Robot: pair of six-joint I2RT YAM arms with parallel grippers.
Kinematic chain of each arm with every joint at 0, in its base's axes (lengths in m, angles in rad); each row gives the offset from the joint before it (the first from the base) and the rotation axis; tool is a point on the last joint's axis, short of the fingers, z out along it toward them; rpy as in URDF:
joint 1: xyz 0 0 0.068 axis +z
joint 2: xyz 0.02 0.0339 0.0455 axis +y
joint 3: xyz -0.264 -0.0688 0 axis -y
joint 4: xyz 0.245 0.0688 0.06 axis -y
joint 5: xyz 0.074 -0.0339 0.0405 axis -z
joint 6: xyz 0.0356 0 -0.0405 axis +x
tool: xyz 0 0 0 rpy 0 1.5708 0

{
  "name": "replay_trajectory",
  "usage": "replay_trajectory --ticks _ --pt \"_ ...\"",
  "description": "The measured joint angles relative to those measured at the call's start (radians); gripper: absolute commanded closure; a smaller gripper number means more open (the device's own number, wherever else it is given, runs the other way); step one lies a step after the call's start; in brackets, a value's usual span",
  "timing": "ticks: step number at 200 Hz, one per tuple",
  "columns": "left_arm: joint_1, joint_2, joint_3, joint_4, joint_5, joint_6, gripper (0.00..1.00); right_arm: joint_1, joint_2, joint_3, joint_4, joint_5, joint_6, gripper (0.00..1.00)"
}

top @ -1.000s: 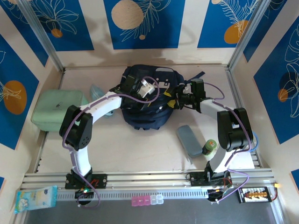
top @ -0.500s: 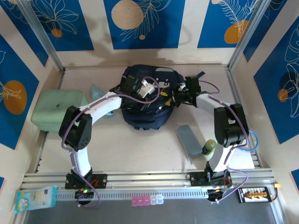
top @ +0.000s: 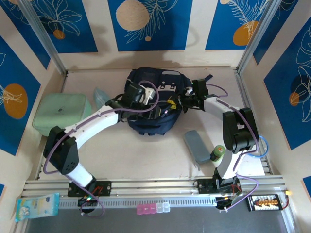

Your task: Pack the student bag

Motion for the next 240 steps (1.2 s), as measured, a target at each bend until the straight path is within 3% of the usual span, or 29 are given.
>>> replay_trajectory --ticks 48,97,181,240 --pt "-0.085 0.051 -0.034 0.052 0.021 -0.187 0.53 0.001 0.000 0.014 -0.016 0.003 -0.010 0.87" --pt "-0.097 0.107 -0.034 0.109 -0.026 -0.307 0.53 0.001 0.000 0.014 -0.018 0.003 -0.010 0.87" --pt "-0.098 0.148 0.003 0.140 -0.112 -0.312 0.56 0.001 0.000 0.014 -0.017 0.002 -0.010 0.87" --pt "-0.114 0.189 0.033 0.124 -0.151 -0.306 0.64 0.001 0.000 0.014 -0.017 0.006 -0.011 0.87"
